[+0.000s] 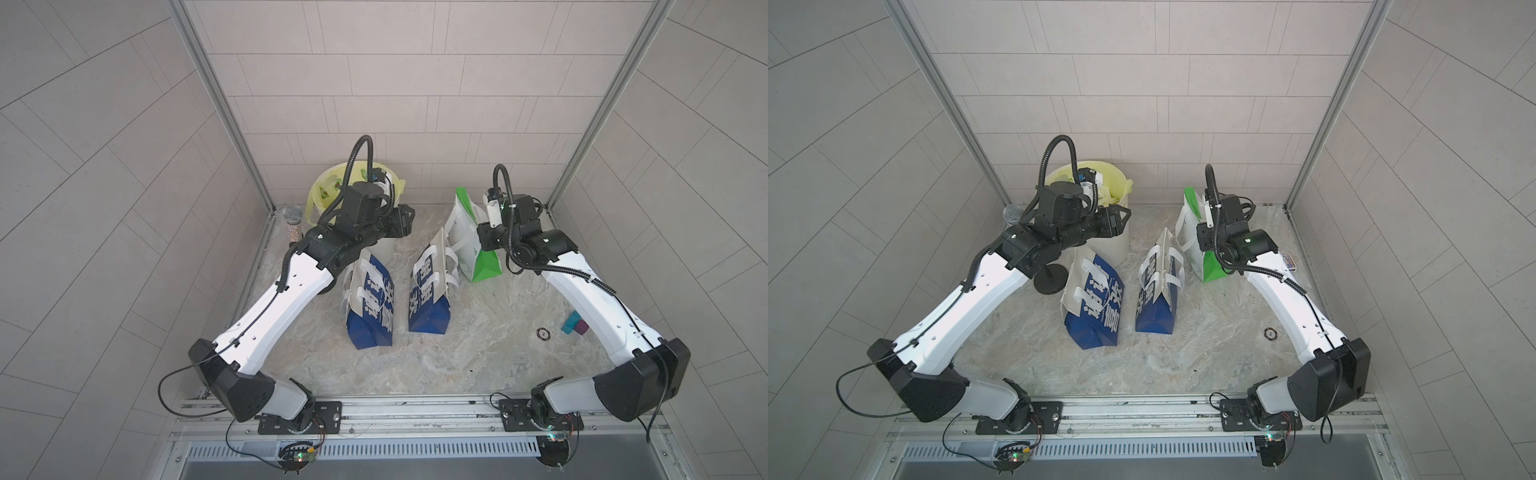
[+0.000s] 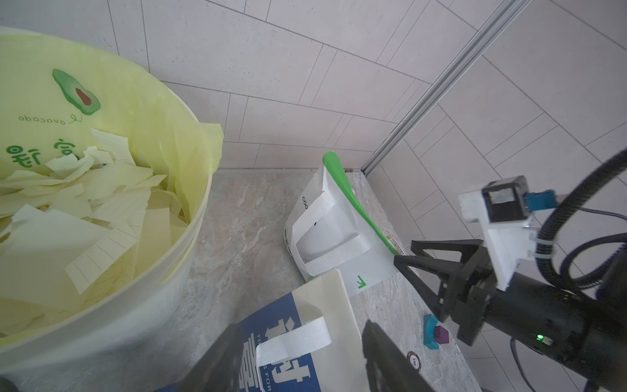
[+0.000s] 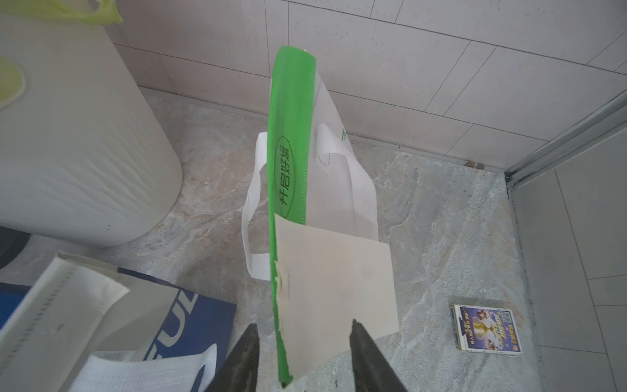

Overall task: Shred takeout receipts and throw away
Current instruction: Move the takeout bag to the center of the board.

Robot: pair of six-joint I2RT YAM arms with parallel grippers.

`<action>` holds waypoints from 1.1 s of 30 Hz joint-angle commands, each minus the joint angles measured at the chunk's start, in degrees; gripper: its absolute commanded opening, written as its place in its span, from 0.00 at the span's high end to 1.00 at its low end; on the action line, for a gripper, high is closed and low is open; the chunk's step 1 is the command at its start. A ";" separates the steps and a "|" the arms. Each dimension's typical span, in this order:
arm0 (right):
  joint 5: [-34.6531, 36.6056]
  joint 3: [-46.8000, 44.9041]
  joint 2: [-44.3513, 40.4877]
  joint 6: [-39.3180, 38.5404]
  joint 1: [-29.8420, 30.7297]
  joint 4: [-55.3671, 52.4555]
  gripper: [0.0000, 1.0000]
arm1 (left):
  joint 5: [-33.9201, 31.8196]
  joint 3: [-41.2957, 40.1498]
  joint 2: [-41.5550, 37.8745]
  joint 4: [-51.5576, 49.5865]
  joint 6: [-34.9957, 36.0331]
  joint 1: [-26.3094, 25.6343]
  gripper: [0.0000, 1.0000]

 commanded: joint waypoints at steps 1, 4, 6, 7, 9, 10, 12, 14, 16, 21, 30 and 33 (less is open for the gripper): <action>2.06 1.19 1.05 -2.83 -0.11 0.58 0.54 | 0.45 -0.85 -1.33 2.37 -0.27 0.04 0.38; -0.13 1.62 2.12 -2.53 -0.11 0.80 0.56 | 0.11 -0.94 -1.56 2.38 -0.18 0.04 0.38; -0.46 2.05 2.93 -2.24 -0.11 0.76 0.60 | -0.12 -1.24 -1.76 2.46 -0.01 0.11 0.38; -0.40 2.15 3.25 -2.18 -0.08 0.67 0.62 | -0.14 -1.37 -1.85 2.55 -0.07 0.10 0.38; -0.10 2.50 3.91 -2.27 -0.10 0.00 0.63 | 1.92 -1.72 -2.34 4.17 0.17 0.11 0.38; 0.33 2.66 4.16 -2.38 -0.12 -0.60 0.64 | 2.66 -1.89 -2.57 5.12 -0.24 0.09 0.38; 0.93 2.73 4.28 -3.02 -0.12 -1.67 0.69 | 5.13 -2.72 -2.92 8.50 -2.17 0.04 0.38; 0.75 2.15 3.66 -3.62 -0.12 -1.81 0.80 | 7.05 -3.20 -2.72 10.85 -4.17 -0.04 0.39; 0.89 1.14 2.77 -4.11 -0.07 -1.82 0.91 | 9.58 -3.33 -1.93 12.53 -5.63 -0.28 0.48; 2.31 0.22 -0.50 -5.18 1.30 -5.74 1.00 | 12.64 -3.68 -0.80 14.11 -7.08 -1.14 0.55; 20.03 -10.91 -17.26 0.78 7.46 -8.79 1.00 | 13.38 -2.39 1.06 14.16 -9.61 -1.19 0.61; 23.48 -16.17 -22.54 6.91 9.31 -6.89 1.00 | 12.37 -1.67 1.38 14.24 -10.43 -1.36 0.63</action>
